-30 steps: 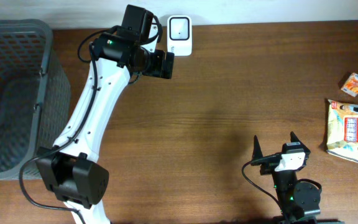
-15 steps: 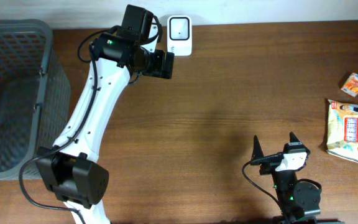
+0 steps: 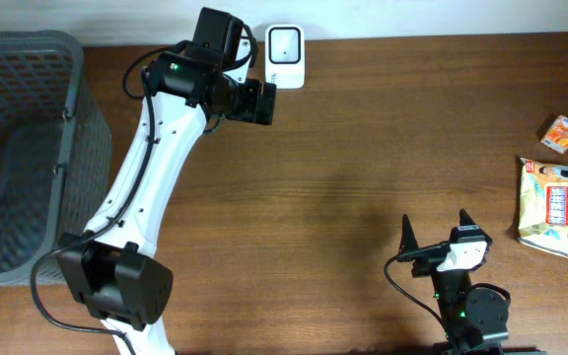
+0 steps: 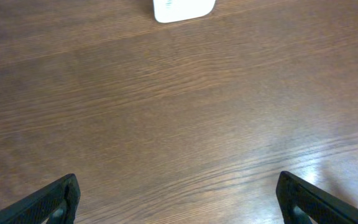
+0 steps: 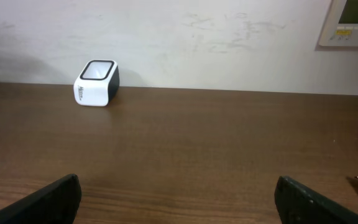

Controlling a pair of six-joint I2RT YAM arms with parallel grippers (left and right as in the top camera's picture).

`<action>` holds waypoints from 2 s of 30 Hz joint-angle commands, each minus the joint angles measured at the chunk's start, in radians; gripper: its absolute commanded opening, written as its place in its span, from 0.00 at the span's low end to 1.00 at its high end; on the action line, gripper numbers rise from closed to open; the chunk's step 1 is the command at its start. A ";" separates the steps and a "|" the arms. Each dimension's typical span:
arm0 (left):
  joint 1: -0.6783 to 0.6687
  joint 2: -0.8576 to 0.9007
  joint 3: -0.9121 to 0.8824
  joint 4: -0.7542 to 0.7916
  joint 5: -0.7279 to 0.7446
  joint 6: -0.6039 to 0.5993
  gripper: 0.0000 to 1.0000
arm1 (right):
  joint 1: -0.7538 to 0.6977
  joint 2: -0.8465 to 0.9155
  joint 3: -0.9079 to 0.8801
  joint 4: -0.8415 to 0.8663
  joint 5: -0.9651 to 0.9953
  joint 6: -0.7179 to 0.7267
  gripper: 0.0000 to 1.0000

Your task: Scan the item barcode

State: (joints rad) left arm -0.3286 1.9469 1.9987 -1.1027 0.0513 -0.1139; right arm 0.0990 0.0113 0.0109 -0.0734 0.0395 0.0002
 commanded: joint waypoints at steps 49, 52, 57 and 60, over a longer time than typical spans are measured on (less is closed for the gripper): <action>0.241 -1.893 -1.990 1.022 -0.002 0.129 0.99 | -0.003 -0.008 -0.005 -0.008 -0.009 0.008 0.98; 0.248 -1.942 -1.990 1.019 -0.003 0.129 0.99 | -0.003 -0.008 -0.005 -0.008 -0.009 0.008 0.98; 0.328 -1.942 -1.991 1.017 -0.051 0.015 0.99 | -0.003 -0.008 -0.005 -0.008 -0.009 0.008 0.98; 0.388 -1.942 -1.991 1.015 -0.051 0.020 0.99 | -0.003 -0.008 -0.005 -0.008 -0.009 0.008 0.98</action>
State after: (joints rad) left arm 0.0177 0.0147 0.0113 -0.0765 0.0120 -0.0696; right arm 0.0990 0.0101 0.0109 -0.0738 0.0322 0.0006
